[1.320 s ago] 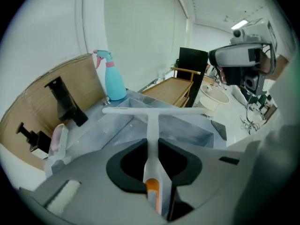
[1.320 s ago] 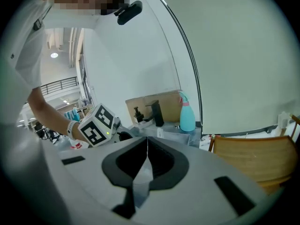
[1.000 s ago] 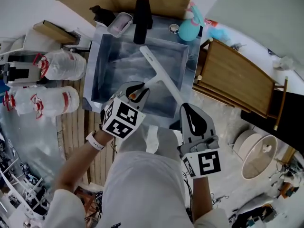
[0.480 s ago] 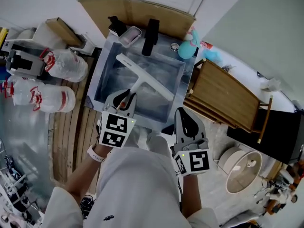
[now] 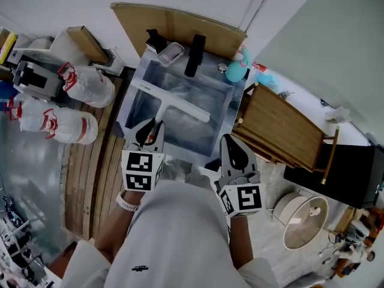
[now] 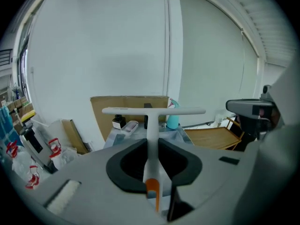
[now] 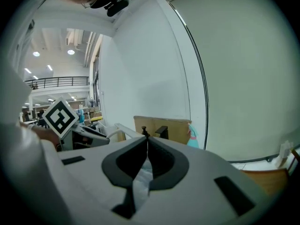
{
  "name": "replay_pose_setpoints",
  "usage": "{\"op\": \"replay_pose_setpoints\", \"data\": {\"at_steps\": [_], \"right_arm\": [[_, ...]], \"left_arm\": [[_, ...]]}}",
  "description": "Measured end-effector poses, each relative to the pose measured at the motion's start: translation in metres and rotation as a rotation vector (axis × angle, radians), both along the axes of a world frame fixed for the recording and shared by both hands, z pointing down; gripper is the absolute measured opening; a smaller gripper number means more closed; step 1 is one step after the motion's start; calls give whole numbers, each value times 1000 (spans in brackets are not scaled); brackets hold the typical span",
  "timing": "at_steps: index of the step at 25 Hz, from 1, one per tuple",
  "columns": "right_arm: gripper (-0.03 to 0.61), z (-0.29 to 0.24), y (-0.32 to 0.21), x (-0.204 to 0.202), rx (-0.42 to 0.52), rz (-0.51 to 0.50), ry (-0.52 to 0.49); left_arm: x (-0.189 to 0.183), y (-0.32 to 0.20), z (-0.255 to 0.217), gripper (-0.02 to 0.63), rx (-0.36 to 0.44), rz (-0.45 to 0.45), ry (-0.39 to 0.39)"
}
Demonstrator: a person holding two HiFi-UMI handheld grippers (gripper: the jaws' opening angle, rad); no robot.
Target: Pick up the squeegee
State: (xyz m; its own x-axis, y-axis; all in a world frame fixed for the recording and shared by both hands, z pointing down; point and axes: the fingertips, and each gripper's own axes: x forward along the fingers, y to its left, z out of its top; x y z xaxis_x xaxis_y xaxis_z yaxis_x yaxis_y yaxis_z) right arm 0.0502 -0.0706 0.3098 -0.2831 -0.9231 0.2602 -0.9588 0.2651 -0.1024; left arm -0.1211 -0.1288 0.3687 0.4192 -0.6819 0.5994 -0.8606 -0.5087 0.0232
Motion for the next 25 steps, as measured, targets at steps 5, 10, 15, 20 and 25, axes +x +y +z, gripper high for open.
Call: {"op": "replay_pose_setpoints", "data": {"at_steps": [5, 10, 15, 20, 25], "right_arm": [[6, -3, -1, -5, 12, -3, 12], [6, -5, -1, -5, 14, -4, 27], [6, 0, 2, -4, 2, 6, 19], [6, 4, 6, -3, -9, 10, 23], [6, 3, 5, -4, -8, 0, 39]], "left_arm": [[-8, 8, -4, 69, 9, -17, 14], [-10, 15, -3, 69, 0, -20, 28], [-13, 13, -7, 69, 11, -21, 20], [-10, 15, -7, 69, 9, -10, 30], [-8, 15, -7, 69, 8, -5, 29]]}}
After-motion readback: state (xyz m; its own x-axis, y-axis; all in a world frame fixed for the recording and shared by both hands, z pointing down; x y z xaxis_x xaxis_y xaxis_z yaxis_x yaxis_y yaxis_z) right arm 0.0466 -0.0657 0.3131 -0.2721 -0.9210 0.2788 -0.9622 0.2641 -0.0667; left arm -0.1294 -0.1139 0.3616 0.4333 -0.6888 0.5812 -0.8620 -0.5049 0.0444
